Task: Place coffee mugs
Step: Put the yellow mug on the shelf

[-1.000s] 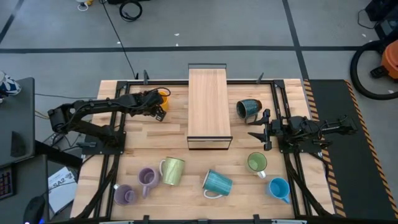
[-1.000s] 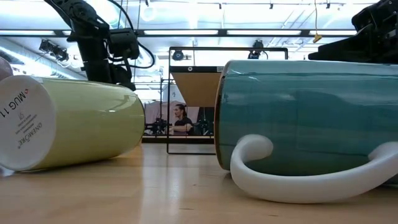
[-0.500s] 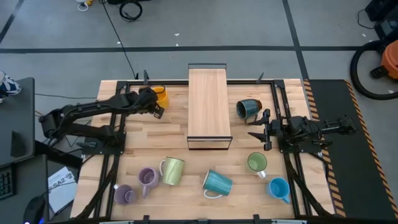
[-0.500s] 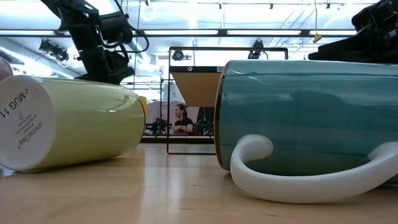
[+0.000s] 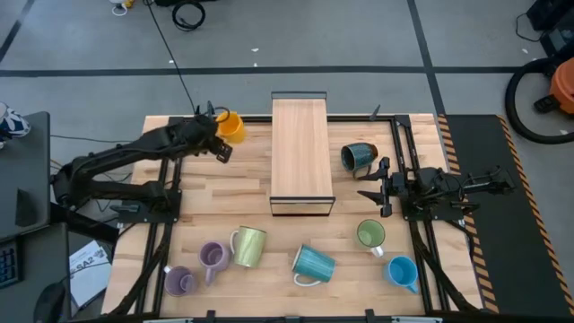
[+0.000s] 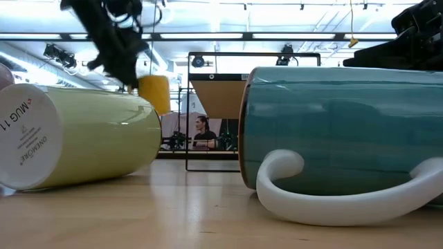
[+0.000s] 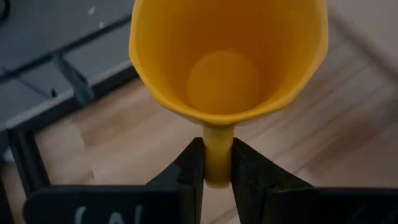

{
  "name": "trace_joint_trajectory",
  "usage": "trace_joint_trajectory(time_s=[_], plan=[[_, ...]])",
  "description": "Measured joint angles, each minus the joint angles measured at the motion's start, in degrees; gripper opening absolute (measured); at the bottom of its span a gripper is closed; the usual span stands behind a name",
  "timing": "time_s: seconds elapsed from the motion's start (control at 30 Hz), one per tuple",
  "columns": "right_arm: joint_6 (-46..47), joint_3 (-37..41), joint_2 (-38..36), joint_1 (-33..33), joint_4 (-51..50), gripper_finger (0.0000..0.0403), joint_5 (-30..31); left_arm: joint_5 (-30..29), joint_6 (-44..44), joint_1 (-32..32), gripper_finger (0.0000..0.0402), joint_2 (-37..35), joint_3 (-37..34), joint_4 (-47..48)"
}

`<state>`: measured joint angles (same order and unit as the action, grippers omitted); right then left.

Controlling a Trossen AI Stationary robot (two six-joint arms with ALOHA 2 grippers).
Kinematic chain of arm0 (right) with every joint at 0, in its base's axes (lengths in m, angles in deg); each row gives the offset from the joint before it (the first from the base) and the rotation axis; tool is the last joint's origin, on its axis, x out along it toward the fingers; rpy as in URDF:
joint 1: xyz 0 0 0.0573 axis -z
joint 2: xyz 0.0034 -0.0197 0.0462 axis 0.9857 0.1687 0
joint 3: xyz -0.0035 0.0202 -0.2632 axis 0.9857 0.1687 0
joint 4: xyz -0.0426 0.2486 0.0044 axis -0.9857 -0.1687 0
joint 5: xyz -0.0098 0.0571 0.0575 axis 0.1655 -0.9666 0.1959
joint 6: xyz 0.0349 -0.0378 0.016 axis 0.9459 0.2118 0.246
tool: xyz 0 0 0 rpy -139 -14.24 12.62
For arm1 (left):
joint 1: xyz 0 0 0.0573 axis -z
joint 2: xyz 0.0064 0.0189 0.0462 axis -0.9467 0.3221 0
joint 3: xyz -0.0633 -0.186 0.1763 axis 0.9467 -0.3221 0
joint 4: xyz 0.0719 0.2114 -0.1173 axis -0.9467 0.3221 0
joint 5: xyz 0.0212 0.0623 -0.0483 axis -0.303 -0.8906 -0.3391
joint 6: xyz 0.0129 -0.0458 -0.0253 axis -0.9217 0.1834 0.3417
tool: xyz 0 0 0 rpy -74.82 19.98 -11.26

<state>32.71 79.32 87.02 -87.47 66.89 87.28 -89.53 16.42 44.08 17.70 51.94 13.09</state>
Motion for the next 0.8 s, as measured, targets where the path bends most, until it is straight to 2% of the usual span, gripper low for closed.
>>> trace_joint_trajectory(time_s=[0.4, 0.6, 0.8], plan=[[-0.01, 0.00, 0.01, -0.01, 0.00, 0.0205, 0.00, 0.05, -12.46, 0.00, 0.0062, 0.04, 21.46, 3.94], [-0.01, 0.00, 0.00, 0.00, 0.00, 0.0205, 0.00, 0.03, -16.69, -0.02, 0.0062, 0.78, 27.40, 3.93], [-0.01, 0.00, 0.02, 0.00, 0.00, 0.0205, 0.00, 3.24, -20.13, -1.33, 0.0062, 5.89, 33.36, 4.10]])
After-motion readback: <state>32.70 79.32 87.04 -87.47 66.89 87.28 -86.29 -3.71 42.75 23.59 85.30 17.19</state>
